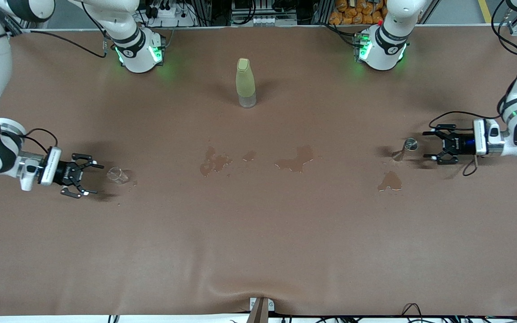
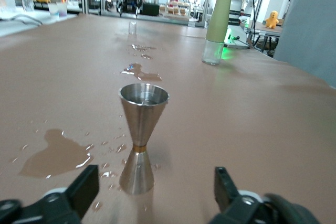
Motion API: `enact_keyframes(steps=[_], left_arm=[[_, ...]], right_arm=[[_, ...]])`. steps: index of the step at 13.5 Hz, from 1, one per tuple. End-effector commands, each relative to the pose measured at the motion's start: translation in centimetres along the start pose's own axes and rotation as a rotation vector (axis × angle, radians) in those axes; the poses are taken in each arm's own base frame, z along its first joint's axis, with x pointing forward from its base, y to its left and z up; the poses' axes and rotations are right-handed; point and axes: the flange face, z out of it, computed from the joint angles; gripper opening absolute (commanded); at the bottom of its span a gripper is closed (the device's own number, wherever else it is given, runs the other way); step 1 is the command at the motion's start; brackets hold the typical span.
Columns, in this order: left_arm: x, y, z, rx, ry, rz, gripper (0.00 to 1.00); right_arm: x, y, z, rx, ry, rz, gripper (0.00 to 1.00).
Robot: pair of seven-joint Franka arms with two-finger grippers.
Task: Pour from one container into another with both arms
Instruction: 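Open both grippers, releasing the beaker and jigger, and draw both back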
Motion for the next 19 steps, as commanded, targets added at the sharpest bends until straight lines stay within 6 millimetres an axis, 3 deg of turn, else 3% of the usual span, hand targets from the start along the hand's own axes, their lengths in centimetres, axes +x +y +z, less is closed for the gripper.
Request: enact_keyframes(steps=[1,4,7,11,16,19], left_arm=[[2.0,-0.8,-3.7,-0.036,-0.091,-0.05,1.0],[5.1,-1.5,-7.3,-0.031,-0.22,-0.119,1.0],[9.9,-2.1,-11.5,0.03,-0.369,-0.326,1.0],[17.2,-3.7,-13.8,0.078,-0.565,-0.677,1.0],[26.5,-4.7,-12.4,0.253,-0.655,-0.959,1.0],[32.5,-5.7,-9.5,0.373,-0.681,-1.145,1.0]], right_arm=[[1.7,-0.5,-1.9,-0.001,-0.042,0.095,1.0],[4.1,-0.4,-4.7,-0.017,-0.094,0.231,1.0],[8.4,-0.4,-8.0,-0.041,-0.192,0.403,1.0],[15.3,-1.2,-12.1,-0.112,-0.317,0.634,1.0],[24.9,-3.9,-15.4,-0.229,-0.458,0.898,1.0],[31.1,-5.1,-15.6,-0.292,-0.539,1.072,1.0]])
